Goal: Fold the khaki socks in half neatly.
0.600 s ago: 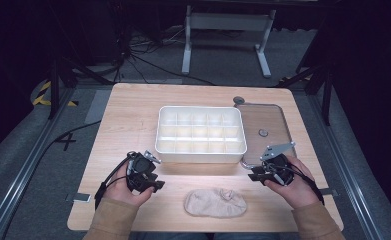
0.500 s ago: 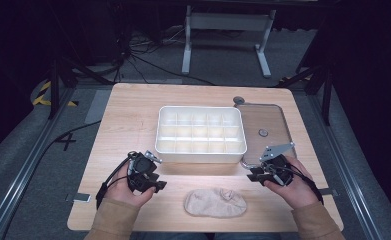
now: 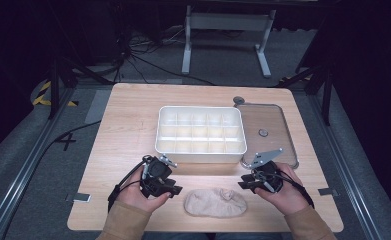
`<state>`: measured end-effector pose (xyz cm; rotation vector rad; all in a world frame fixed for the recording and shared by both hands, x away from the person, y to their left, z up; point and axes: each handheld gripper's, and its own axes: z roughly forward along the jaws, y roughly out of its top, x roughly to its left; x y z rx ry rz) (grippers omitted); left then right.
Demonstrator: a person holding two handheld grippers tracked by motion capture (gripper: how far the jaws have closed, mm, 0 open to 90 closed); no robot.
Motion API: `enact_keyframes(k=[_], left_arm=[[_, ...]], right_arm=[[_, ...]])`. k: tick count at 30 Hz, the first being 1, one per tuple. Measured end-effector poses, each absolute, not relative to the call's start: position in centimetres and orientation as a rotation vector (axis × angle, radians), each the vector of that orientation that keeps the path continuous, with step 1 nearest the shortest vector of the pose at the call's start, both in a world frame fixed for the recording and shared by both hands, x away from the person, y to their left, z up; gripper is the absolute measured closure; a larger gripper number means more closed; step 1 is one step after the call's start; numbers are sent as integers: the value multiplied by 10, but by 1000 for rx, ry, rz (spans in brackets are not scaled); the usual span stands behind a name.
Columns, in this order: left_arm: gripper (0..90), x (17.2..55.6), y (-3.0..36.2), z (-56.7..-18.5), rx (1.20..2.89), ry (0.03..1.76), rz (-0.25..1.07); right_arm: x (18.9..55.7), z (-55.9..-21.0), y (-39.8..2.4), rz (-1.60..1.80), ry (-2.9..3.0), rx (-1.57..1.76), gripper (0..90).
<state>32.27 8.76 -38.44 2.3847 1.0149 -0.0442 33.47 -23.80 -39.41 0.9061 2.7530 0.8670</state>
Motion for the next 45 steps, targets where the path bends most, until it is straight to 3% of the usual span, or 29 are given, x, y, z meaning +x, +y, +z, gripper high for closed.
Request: enact_keyframes(k=[2,4,7,11,20,22,27,36,45], left_arm=[[650,322,86,-386,2391,1028,-17],[654,322,84,-390,2394,1053,19],[693,323,84,-396,2390,1074,-20],[690,324,80,-397,2391,1042,-68],[594,323,72,-412,2384,1073,-115],[525,324,72,-417,2377,1102,-119],[540,324,68,-420,2395,1093,-109],[481,324,63,-425,2387,1104,-160],[574,322,60,-432,2376,1118,-193]], right_arm=[[334,-395,-236,874,2766,898,743],[330,-395,-231,879,2801,918,809],[324,-396,-222,888,2836,917,885],[318,-400,-209,913,2847,864,891],[308,-421,-182,926,2894,804,895],[306,-426,-178,908,2914,797,896],[303,-432,-171,892,2936,768,898],[297,-440,-163,859,3001,724,899],[298,-443,-163,813,3009,714,900]])
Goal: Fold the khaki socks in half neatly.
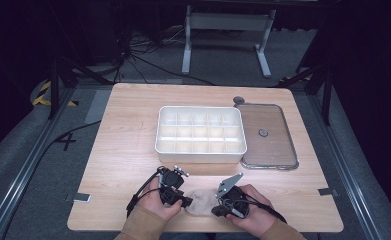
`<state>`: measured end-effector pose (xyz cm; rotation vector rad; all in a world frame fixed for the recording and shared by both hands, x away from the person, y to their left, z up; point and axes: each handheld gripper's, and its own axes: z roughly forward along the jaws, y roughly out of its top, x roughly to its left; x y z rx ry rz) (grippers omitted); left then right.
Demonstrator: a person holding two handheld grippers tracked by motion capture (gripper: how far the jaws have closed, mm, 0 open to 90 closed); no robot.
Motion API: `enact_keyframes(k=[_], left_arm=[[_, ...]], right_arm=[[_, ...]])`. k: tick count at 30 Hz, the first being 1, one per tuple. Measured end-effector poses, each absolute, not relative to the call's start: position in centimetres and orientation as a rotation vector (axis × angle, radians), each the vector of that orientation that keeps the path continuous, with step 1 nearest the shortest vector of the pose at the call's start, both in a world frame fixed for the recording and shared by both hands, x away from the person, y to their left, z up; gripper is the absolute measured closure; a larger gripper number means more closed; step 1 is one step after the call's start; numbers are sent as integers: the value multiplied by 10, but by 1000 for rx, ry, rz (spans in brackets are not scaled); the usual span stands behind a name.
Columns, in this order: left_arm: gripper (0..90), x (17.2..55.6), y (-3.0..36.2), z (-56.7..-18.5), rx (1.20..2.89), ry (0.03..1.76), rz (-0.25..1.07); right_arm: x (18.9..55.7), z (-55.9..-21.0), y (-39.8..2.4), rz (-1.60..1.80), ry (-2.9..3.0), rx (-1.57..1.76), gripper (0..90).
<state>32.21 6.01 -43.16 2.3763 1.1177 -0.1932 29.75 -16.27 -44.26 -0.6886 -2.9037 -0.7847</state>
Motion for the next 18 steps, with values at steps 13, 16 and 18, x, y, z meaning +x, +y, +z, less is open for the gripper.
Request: enact_keyframes(k=[13,16,18], left_arm=[[756,321,47,-441,2488,1073,-218],[851,320,47,-439,2490,1070,-209],[858,320,47,-438,2486,1069,-202]], right_arm=[[297,-443,-163,-793,-2903,-687,900],[297,-443,-163,-793,-2904,-683,900],[297,-443,-163,-792,-2905,-680,900]])
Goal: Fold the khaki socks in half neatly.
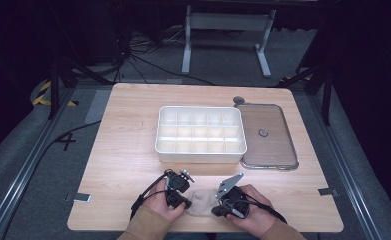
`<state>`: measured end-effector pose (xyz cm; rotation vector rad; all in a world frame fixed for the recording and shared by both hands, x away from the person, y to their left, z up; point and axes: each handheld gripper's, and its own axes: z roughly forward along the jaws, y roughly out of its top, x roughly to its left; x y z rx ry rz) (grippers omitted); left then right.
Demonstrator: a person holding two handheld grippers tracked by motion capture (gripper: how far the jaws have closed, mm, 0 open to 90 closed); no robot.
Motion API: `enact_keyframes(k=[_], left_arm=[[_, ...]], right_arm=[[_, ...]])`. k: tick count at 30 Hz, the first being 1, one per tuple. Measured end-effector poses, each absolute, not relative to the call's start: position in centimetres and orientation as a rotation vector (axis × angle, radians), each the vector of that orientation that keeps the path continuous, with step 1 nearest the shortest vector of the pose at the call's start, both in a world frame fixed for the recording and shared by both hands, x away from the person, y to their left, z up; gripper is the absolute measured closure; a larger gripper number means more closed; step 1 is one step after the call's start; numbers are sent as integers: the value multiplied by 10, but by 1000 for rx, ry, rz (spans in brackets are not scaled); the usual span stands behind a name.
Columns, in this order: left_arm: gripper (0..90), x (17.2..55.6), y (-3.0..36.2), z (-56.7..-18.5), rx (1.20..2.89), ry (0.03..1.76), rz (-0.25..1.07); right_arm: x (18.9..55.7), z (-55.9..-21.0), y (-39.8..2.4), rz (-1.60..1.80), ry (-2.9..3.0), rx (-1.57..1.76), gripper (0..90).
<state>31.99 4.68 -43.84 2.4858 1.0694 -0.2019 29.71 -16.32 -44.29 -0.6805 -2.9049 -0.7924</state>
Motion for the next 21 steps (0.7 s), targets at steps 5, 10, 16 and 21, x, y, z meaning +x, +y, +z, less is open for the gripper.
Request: enact_keyframes(k=[5,10,16,21], left_arm=[[860,319,49,-432,2467,1052,-218],[860,320,51,-419,2424,998,-240],[860,316,49,-410,2396,955,-229],[861,314,46,-402,2370,913,-229]], right_arm=[[298,-443,-164,-801,-2897,-683,900],[297,-444,-165,-812,-2895,-683,900],[296,-444,-165,-823,-2907,-679,900],[295,-445,-167,-840,-2901,-684,900]])
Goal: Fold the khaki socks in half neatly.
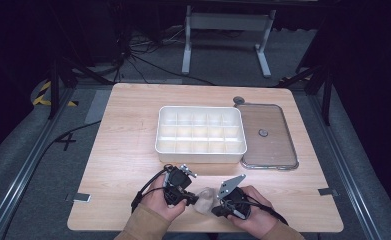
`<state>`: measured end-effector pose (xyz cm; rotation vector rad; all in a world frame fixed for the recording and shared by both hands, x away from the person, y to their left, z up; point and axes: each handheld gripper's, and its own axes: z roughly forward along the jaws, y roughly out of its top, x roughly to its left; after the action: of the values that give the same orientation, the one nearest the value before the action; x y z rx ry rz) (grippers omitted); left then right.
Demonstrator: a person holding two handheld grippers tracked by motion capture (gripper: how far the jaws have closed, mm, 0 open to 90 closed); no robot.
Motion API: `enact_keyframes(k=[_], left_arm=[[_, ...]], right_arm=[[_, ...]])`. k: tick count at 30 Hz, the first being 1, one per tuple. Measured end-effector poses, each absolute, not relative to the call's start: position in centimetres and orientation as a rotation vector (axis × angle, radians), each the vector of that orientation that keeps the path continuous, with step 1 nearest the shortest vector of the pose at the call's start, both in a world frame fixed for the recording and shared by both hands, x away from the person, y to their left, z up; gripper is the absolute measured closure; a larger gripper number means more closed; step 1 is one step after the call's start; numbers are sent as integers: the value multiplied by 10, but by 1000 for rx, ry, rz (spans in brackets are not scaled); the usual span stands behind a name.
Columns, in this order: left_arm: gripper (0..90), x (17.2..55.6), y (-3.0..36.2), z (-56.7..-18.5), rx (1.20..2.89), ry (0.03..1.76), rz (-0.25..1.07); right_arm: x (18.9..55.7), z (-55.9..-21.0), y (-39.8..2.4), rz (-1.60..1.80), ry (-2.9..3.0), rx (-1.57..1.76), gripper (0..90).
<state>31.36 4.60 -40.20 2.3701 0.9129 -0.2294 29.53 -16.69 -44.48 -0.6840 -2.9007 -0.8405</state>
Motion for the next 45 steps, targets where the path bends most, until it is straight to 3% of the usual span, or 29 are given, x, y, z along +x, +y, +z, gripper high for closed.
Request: enact_keyframes(k=[8,13,21,45], left_arm=[[860,314,42,-401,2386,930,-231],[860,318,49,-398,2408,970,-228],[860,322,60,-393,2404,1040,-221],[857,321,35,-385,2410,976,-245]], right_arm=[[293,-441,-172,-882,-2904,-641,899],[300,-424,-198,-905,-2904,-796,900],[308,-426,-219,-841,-2864,-937,900],[314,-439,-216,-747,-2872,-955,900]])
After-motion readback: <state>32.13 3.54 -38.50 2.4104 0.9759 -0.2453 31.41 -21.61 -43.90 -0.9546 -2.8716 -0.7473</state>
